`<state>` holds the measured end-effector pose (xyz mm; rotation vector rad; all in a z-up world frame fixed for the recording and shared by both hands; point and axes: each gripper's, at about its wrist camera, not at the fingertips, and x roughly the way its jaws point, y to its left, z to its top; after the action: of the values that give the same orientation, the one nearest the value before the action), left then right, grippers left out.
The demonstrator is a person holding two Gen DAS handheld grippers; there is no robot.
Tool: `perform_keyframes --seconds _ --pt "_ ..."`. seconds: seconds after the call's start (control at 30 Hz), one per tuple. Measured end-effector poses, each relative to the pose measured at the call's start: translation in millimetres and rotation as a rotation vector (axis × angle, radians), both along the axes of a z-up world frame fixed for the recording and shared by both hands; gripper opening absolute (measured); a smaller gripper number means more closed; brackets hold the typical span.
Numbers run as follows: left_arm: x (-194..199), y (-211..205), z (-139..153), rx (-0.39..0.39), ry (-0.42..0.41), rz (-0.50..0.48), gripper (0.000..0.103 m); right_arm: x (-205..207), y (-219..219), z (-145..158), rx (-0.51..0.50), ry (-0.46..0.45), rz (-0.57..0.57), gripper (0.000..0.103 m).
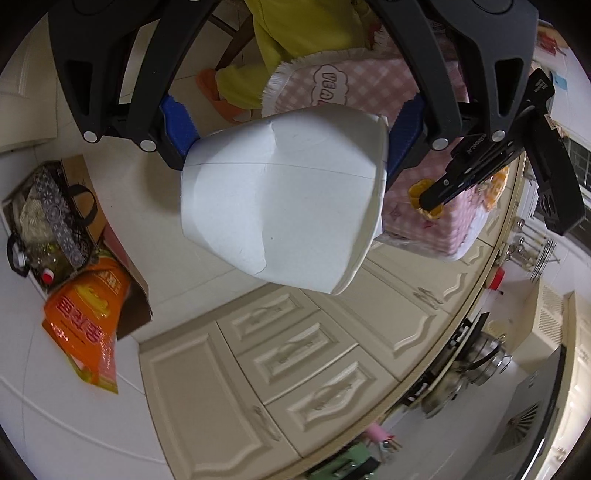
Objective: Collect trash
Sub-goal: 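Carry both items over the blue bucket and open the left gripper to drop the orange slice, then open the right gripper to drop the white paper cup into the bucket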
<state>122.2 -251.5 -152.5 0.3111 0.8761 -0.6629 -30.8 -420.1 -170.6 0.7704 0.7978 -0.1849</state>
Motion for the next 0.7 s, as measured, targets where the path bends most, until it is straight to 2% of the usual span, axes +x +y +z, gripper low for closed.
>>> perform_keyframes --seconds 0.17,0.2,0.23,0.3,0.5,0.7 --pt "5.6 -28.3 -10.6 0.012 0.020 -0.031 0.012 2.4 -17.1 -11.7 0.013 0.020 -0.014 0.086" --pt "7.7 -33.5 -13.1 0.018 0.019 -0.032 0.016 2.7 -20.2 -13.2 0.014 0.022 -0.016 0.086" --pt "10.3 -37.7 -14.5 0.021 0.021 -0.030 0.023 3.3 -21.8 -14.0 0.015 0.025 -0.017 0.086" --pt "17.5 -40.9 -18.2 0.027 0.033 -0.004 0.057 5.6 -25.9 -17.2 0.017 0.032 -0.019 0.086" --pt "30.5 -32.8 -17.7 0.038 0.032 0.051 0.059 20.1 -30.5 -27.1 0.025 0.053 0.008 0.086" --pt "33.0 -10.8 -4.5 0.051 0.014 0.100 0.061 53.1 -15.2 -29.1 0.018 0.048 0.092 0.086"
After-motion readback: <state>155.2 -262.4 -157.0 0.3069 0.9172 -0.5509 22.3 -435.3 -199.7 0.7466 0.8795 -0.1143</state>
